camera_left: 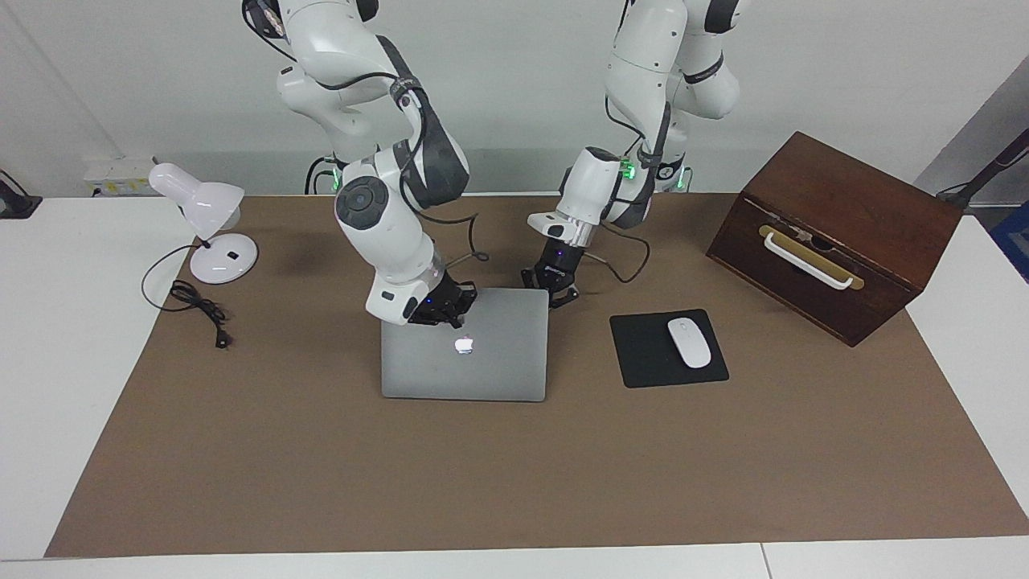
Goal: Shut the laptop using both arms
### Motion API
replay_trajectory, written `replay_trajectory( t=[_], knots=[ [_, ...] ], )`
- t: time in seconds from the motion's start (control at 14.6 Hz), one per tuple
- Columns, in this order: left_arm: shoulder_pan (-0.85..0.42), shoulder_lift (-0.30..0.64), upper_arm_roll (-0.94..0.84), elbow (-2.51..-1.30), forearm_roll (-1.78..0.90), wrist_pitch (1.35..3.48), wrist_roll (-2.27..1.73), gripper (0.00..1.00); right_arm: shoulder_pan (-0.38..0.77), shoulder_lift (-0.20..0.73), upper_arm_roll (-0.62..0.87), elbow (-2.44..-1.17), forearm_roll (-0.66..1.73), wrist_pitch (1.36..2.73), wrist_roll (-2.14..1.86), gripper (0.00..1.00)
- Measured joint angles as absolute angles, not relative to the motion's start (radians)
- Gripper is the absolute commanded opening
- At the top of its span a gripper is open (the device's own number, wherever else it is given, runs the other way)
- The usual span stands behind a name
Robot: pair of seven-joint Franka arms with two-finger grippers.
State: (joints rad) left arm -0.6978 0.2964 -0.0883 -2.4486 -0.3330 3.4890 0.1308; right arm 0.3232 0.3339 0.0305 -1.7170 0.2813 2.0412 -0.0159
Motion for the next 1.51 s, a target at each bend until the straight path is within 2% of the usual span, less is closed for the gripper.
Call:
replay_trajectory(
  t=[0.75,1.51],
  knots=[
    [-0.697,0.298,-0.088,-2.450,-0.322,3.495,0.181,0.00,0.324,0.294,0.032,-1.819,0.281,2.042,-0.009,0.00],
    [-0.688,0.299,-0.088,-2.451,-0.315,3.496,0.199,0.00,0.327,0.285,0.033,-1.863,0.281,2.044,-0.008,0.00]
  ],
)
